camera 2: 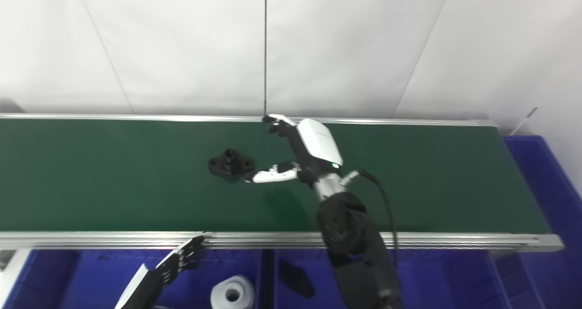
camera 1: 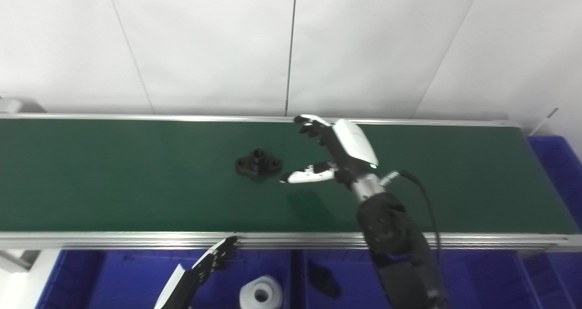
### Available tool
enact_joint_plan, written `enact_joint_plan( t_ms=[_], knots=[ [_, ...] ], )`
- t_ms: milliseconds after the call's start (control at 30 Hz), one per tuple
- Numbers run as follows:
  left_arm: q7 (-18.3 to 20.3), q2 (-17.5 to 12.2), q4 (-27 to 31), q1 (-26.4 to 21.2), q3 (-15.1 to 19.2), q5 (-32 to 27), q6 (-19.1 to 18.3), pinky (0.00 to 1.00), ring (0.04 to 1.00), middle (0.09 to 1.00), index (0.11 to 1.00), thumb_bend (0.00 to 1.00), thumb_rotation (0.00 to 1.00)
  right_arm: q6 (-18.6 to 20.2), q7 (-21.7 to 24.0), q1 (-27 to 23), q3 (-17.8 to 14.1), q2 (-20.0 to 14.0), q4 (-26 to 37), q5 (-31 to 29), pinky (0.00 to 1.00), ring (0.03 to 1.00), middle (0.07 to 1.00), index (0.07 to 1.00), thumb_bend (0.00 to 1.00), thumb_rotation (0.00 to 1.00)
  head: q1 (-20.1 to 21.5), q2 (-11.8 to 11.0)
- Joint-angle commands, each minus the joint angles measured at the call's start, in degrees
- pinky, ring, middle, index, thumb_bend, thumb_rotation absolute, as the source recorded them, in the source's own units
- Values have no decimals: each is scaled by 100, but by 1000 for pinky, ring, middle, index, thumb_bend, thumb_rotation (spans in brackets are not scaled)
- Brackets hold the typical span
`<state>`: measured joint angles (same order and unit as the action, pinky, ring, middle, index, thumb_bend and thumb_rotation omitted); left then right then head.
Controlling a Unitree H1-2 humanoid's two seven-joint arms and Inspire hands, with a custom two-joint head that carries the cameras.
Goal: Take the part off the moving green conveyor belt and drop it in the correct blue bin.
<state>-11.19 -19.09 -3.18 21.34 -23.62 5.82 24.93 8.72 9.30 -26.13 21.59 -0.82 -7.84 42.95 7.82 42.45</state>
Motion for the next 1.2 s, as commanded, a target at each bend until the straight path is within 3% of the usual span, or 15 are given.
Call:
enact_joint_plan(
  t_ms=[0,233,400,600,900,1167],
  knots=[
    [-225,-150,159,53,-71,186,200,803,856,894,901,731,305,52,-87,-284,52,3,-17,67,672,744,761,806,818,284,8,2],
    [-582,-425,398,206,-431,299,200,815,865,892,897,746,281,125,-64,-608,249,6,-596,174,676,771,792,809,823,268,9,23],
    [-603,-548,567,370,-626,184,200,824,872,897,896,764,276,75,-129,-839,387,10,-1021,189,696,788,806,812,828,245,-35,65],
    [-917,-689,682,457,-885,423,200,816,862,894,898,777,315,57,-245,-1111,522,40,-1597,152,701,784,806,809,837,221,-46,89],
    [-1466,-896,742,372,-1306,690,200,820,868,893,885,772,344,-121,-518,-1400,584,100,-2455,-6,694,779,796,802,842,182,-118,153],
    [-1600,-964,784,323,-1504,606,200,824,874,900,885,779,354,-114,-494,-1610,749,112,-2997,-80,663,769,790,808,818,138,-140,226]
  ],
)
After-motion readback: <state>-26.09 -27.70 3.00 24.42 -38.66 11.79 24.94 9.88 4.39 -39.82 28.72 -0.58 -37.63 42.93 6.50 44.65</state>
